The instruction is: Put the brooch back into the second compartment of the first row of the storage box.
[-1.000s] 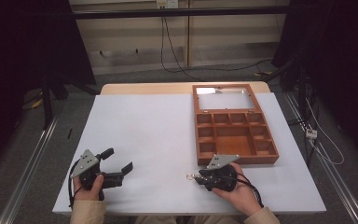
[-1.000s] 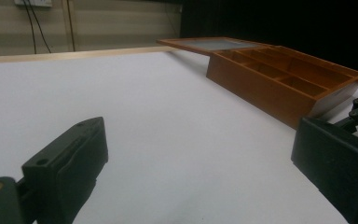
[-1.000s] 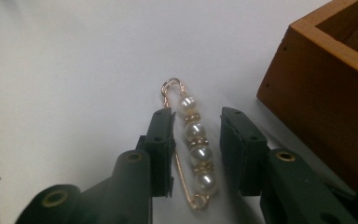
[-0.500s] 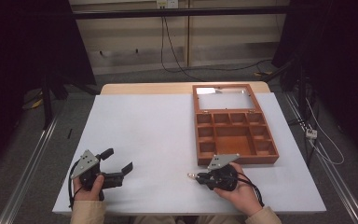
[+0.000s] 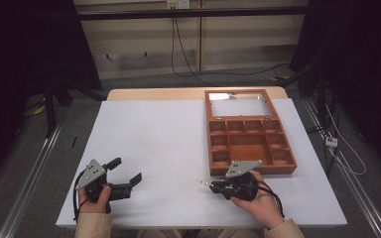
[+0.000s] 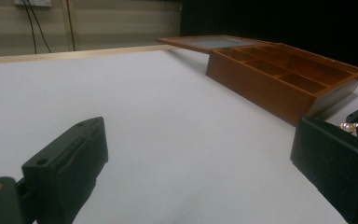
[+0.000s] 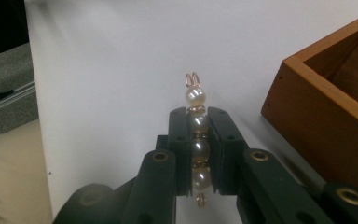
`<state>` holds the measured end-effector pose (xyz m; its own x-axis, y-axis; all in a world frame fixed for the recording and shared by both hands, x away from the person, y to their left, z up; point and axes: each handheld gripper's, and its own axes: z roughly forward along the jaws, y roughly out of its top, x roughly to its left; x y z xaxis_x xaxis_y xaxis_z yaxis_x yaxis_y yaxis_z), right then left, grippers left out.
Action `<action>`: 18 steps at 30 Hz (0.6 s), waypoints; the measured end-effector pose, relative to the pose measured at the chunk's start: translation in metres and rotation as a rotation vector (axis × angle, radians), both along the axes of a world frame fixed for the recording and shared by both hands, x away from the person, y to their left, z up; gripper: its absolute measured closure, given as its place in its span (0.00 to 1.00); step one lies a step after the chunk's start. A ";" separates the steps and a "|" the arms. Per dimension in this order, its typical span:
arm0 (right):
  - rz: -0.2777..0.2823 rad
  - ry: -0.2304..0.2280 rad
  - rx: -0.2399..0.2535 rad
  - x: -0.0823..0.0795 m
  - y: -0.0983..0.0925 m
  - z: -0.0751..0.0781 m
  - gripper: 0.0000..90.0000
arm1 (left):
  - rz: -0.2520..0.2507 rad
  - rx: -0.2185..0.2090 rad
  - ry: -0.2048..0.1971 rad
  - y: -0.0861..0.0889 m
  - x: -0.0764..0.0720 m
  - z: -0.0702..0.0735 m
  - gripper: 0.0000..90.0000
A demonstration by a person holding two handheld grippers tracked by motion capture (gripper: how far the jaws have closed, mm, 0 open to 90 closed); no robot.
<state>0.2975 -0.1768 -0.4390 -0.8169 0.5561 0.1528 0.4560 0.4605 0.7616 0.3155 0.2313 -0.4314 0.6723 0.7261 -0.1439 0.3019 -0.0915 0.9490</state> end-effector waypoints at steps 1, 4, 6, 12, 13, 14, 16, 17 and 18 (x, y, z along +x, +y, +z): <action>0.004 0.002 0.007 -0.001 -0.001 0.002 0.90 | 0.001 0.000 0.001 0.000 0.000 0.000 0.04; 0.002 0.001 0.013 -0.002 -0.002 0.004 0.90 | 0.005 -0.005 0.000 0.001 0.000 0.000 0.04; -0.006 0.001 0.027 -0.002 -0.005 0.006 0.90 | 0.008 -0.006 -0.002 0.002 0.000 0.000 0.04; -0.009 0.004 0.025 -0.003 -0.008 0.009 0.90 | 0.000 -0.005 0.002 0.001 -0.001 -0.001 0.04; -0.009 0.004 0.025 -0.003 -0.008 0.009 0.90 | 0.000 -0.004 0.003 0.001 -0.001 -0.001 0.04; -0.013 -0.002 0.033 -0.003 -0.009 0.012 0.90 | 0.000 -0.003 0.003 0.001 -0.001 -0.001 0.04; -0.013 -0.003 0.035 -0.002 -0.010 0.013 0.90 | 0.000 0.001 0.000 0.001 0.000 -0.001 0.04; -0.012 -0.003 0.036 -0.002 -0.011 0.014 0.90 | 0.000 0.000 -0.001 0.001 0.000 -0.001 0.04; -0.015 -0.001 0.046 0.000 -0.012 0.016 0.90 | 0.000 0.001 -0.001 0.001 0.000 -0.001 0.04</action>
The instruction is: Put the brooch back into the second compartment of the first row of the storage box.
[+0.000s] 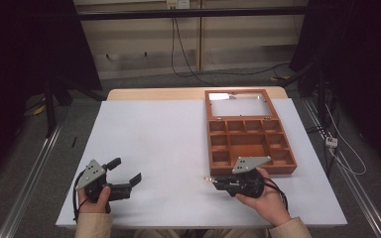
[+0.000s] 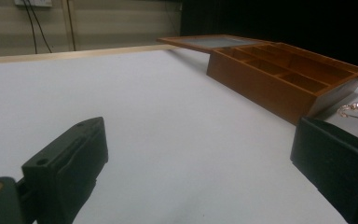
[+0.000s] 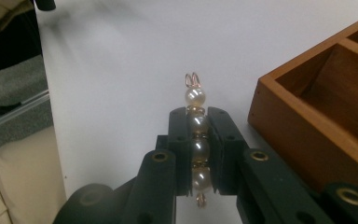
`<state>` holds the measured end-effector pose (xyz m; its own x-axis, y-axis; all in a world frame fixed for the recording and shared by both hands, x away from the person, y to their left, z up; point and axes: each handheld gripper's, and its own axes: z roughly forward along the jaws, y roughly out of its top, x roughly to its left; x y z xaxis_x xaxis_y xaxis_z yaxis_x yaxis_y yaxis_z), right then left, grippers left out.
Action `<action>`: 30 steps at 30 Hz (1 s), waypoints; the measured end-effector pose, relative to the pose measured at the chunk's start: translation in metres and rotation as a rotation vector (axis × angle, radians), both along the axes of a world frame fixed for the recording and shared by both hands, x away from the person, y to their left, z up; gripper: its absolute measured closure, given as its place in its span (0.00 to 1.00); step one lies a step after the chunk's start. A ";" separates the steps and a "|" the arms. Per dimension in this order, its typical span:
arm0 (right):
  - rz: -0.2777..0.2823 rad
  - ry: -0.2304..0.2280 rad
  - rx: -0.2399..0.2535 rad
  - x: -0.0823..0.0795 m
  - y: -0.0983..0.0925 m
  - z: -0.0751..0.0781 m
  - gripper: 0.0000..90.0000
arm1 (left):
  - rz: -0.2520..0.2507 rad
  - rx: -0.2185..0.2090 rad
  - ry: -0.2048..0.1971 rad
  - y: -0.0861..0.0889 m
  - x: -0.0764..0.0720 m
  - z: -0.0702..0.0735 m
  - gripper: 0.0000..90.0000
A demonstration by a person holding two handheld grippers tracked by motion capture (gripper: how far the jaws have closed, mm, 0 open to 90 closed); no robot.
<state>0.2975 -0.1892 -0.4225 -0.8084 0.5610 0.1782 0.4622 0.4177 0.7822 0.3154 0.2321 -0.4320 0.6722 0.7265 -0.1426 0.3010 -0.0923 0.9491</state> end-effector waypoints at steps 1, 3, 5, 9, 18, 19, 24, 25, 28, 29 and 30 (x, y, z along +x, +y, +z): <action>0.000 0.000 0.000 0.000 0.000 0.000 0.90 | -0.001 -0.001 0.000 0.000 0.000 0.000 0.04; -0.008 0.004 0.013 0.002 -0.002 0.003 0.90 | -0.005 0.002 0.002 -0.001 0.000 0.000 0.04; -0.008 0.005 0.013 0.003 -0.003 0.004 0.90 | -0.006 0.003 0.004 -0.001 0.001 -0.001 0.04; -0.008 0.010 0.019 0.007 -0.006 0.009 0.90 | -0.011 0.000 -0.002 -0.002 0.001 -0.001 0.04; 0.008 0.009 0.020 0.011 -0.003 0.018 0.90 | -0.005 -0.006 -0.007 -0.001 0.003 -0.001 0.04; 0.011 0.011 0.025 0.012 -0.002 0.019 0.90 | -0.005 -0.006 -0.008 -0.001 0.003 -0.001 0.04; 0.006 0.013 0.024 0.015 -0.003 0.024 0.90 | -0.007 -0.004 -0.006 -0.001 0.004 -0.001 0.04; 0.008 0.014 0.025 0.016 -0.004 0.025 0.90 | -0.007 -0.006 -0.006 -0.001 0.004 -0.001 0.04; 0.008 0.014 0.027 0.019 -0.006 0.028 0.90 | -0.008 -0.005 -0.005 -0.002 0.005 -0.001 0.04; 0.007 0.012 0.021 0.020 -0.006 0.030 0.90 | -0.009 -0.005 -0.005 -0.002 0.005 -0.001 0.04; 0.004 0.012 0.017 0.021 -0.007 0.031 0.90 | -0.009 -0.007 -0.005 -0.002 0.005 -0.001 0.04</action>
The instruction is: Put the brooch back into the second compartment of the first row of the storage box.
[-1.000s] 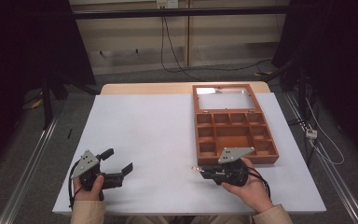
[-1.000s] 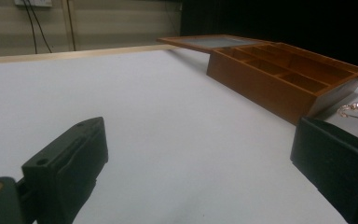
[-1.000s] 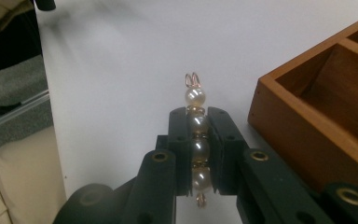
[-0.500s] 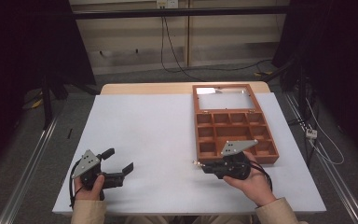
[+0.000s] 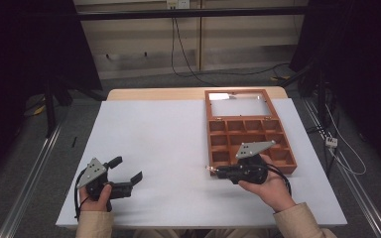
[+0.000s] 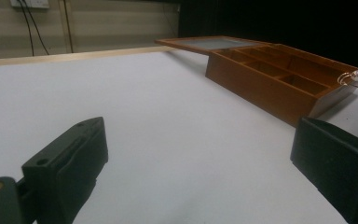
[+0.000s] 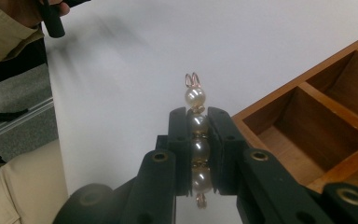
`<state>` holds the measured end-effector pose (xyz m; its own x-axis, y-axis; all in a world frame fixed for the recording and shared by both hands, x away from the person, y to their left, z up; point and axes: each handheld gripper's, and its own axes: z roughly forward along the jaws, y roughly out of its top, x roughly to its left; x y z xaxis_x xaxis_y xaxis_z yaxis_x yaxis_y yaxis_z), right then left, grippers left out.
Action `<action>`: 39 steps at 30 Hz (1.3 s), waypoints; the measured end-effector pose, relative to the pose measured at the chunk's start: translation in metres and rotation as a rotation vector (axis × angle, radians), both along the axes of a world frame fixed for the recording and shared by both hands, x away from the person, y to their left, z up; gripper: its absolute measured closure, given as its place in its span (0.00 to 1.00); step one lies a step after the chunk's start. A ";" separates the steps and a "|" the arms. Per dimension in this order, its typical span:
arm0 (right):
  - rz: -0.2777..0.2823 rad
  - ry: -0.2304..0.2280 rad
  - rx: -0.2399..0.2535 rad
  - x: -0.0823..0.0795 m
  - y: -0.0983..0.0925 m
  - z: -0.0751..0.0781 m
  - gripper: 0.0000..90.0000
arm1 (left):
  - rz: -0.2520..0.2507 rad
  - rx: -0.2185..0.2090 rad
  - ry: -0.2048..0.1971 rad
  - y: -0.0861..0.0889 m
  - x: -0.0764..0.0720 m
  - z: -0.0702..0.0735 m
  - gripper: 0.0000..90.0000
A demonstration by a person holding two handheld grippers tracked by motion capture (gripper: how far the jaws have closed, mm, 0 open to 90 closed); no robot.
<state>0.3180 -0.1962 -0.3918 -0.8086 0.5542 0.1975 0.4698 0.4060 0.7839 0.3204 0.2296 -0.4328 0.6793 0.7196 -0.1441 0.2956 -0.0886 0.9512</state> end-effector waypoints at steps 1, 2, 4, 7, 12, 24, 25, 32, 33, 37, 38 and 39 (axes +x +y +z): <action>0.000 0.001 -0.001 0.001 -0.001 0.001 0.90 | -0.001 0.000 0.000 0.000 0.000 0.000 0.04; -0.003 0.000 0.001 0.002 -0.002 0.002 0.90 | -0.002 0.000 -0.001 0.000 0.000 0.000 0.04; -0.008 0.003 0.003 0.005 -0.003 0.004 0.90 | -0.004 -0.001 -0.002 -0.001 0.000 0.000 0.04; -0.014 0.003 0.009 0.009 -0.006 0.006 0.90 | -0.003 -0.001 0.000 -0.001 0.000 0.000 0.04; -0.021 -0.002 0.000 0.016 -0.008 0.010 0.90 | -0.005 -0.002 -0.002 0.000 0.001 0.000 0.04; -0.029 0.004 -0.006 0.029 -0.007 0.010 0.90 | -0.016 0.005 0.003 -0.001 0.001 0.000 0.04; -0.032 0.005 -0.006 0.030 -0.007 0.010 0.90 | -0.016 0.006 0.003 -0.001 0.001 0.000 0.04; -0.040 0.005 -0.013 0.038 -0.009 0.011 0.90 | -0.019 0.006 0.004 -0.001 0.001 0.000 0.04; -0.043 0.005 -0.012 0.039 -0.009 0.012 0.90 | -0.020 0.006 0.004 -0.001 0.001 0.000 0.04; -0.047 0.002 -0.008 0.042 -0.010 0.013 0.90 | -0.019 0.004 0.004 -0.001 0.001 0.000 0.04; -0.047 0.000 -0.008 0.043 -0.011 0.014 0.90 | -0.019 0.005 0.005 -0.001 0.001 0.000 0.04; -0.049 -0.002 -0.008 0.044 -0.011 0.014 0.90 | -0.018 0.004 0.006 -0.002 0.001 0.000 0.04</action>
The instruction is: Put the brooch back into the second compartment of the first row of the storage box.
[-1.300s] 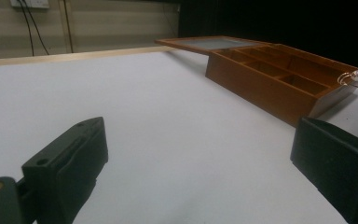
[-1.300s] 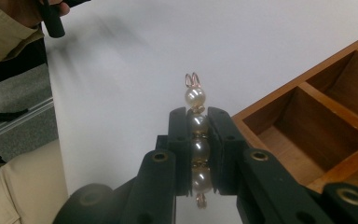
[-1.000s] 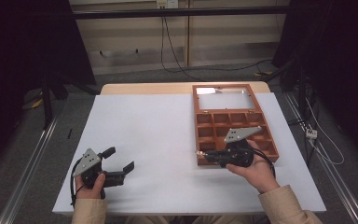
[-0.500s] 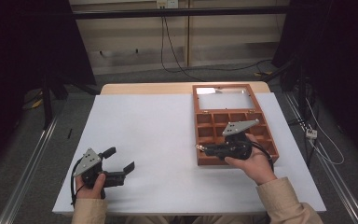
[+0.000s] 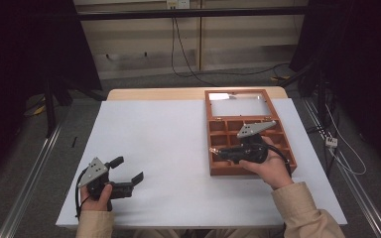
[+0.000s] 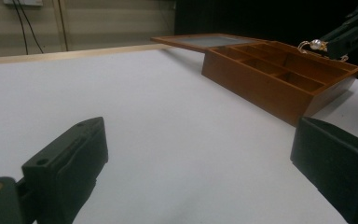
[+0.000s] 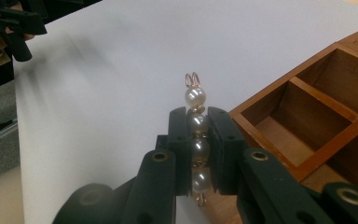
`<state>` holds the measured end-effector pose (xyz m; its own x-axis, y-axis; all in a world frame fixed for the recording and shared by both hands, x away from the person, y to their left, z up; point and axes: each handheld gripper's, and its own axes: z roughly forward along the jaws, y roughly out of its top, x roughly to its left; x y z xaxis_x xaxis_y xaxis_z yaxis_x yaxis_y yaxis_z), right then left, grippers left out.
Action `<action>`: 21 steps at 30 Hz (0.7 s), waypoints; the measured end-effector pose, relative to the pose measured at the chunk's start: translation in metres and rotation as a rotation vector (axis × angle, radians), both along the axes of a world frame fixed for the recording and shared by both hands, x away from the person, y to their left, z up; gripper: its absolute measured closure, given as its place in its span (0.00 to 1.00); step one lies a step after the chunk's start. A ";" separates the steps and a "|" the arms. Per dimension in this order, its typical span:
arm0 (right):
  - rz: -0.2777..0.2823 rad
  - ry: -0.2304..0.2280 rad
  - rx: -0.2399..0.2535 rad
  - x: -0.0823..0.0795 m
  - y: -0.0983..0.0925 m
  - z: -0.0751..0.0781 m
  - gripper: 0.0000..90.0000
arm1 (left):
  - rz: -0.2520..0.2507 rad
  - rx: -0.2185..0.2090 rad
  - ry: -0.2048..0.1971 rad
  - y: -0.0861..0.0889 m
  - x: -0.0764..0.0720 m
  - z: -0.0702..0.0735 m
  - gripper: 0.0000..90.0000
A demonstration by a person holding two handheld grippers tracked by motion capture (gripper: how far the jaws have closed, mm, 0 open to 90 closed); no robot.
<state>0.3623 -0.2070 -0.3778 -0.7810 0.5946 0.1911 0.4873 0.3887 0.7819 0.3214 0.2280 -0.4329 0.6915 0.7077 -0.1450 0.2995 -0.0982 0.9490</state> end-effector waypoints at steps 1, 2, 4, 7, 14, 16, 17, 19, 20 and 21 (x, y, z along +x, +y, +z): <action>-0.003 0.003 0.003 0.001 0.000 0.000 0.90 | -0.002 0.000 0.000 0.000 0.000 0.000 0.04; -0.003 0.002 0.004 0.002 -0.001 0.001 0.90 | -0.002 0.001 0.000 0.000 0.000 0.000 0.04; -0.007 0.000 0.001 0.003 -0.001 0.002 0.90 | -0.004 0.001 -0.001 0.000 0.000 0.000 0.04; -0.008 -0.005 -0.003 0.006 -0.003 0.003 0.90 | -0.003 0.003 0.000 0.000 0.000 0.000 0.04; -0.024 -0.004 -0.005 0.013 -0.008 0.003 0.90 | -0.004 0.006 0.000 -0.001 0.000 0.000 0.04; -0.026 -0.006 -0.008 0.014 -0.009 0.004 0.90 | -0.004 0.004 0.003 -0.001 0.000 0.000 0.04; -0.029 -0.007 -0.010 0.015 -0.010 0.004 0.90 | -0.004 0.005 0.001 -0.001 0.000 0.000 0.04; -0.031 -0.009 -0.011 0.017 -0.010 0.005 0.90 | -0.004 0.004 0.000 -0.001 0.000 0.000 0.04; -0.034 -0.010 -0.013 0.018 -0.010 0.006 0.90 | -0.003 0.004 0.000 -0.001 0.000 0.000 0.04; -0.034 -0.010 -0.015 0.019 -0.011 0.006 0.90 | -0.002 0.004 0.000 -0.001 0.000 0.000 0.04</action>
